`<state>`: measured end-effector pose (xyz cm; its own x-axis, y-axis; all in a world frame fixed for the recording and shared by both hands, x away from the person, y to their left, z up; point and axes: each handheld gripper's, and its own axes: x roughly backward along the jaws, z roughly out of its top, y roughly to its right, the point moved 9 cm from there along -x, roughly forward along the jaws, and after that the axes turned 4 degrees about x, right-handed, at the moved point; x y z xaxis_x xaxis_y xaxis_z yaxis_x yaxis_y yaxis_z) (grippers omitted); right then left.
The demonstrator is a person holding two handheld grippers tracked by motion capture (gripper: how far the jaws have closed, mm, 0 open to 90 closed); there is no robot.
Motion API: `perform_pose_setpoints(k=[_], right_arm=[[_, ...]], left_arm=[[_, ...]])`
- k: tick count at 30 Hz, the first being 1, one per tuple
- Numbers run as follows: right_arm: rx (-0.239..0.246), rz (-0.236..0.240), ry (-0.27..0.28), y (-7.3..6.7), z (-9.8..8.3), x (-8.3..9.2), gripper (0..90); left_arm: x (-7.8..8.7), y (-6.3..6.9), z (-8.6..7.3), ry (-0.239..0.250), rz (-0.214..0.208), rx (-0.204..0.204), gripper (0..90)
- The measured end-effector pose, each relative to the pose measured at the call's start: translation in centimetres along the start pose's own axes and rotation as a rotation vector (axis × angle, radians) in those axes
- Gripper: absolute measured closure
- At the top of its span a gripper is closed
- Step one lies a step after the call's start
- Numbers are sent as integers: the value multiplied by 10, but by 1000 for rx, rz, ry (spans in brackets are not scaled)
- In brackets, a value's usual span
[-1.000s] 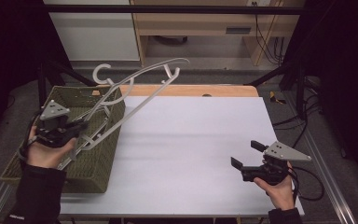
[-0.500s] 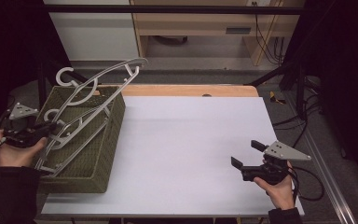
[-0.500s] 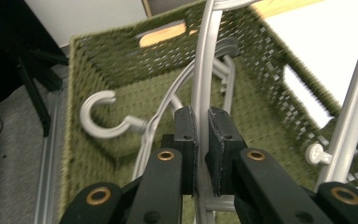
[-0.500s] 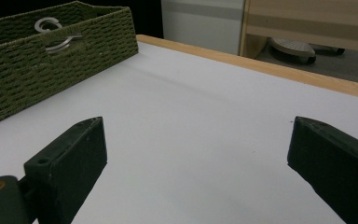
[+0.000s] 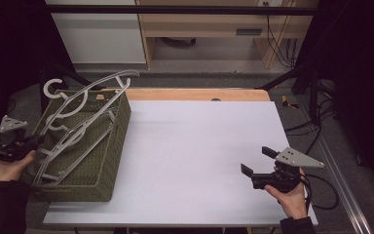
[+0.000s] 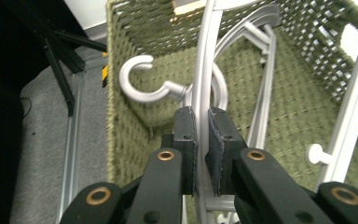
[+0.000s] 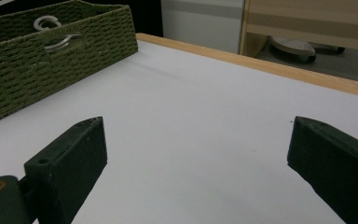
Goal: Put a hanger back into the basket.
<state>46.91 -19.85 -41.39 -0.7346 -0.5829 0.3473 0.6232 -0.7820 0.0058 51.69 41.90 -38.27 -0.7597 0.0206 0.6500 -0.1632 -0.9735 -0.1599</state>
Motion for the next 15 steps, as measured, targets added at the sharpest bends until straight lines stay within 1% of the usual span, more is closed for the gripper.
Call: perform_pose_setpoints(k=[6,7,8,12,13,15], right_arm=[[-4,-1,0,0,0,0,50],[-3,-1,0,0,0,0,50],[-8,-5,1,0,0,-1,50],[-6,-1,-1,-1,0,-1,50],[-6,-3,-1,-1,0,-1,50],[-6,-1,-2,-1,0,-2,51]], left_arm=[[-2,-6,-12,-15,4,9,829],[-2,-9,-14,-24,8,3,829],[-2,-9,-16,-23,13,14,828],[-2,-15,-22,-42,21,8,828],[-2,-17,-23,-46,31,-1,828],[-3,-20,-25,-51,44,2,828]])
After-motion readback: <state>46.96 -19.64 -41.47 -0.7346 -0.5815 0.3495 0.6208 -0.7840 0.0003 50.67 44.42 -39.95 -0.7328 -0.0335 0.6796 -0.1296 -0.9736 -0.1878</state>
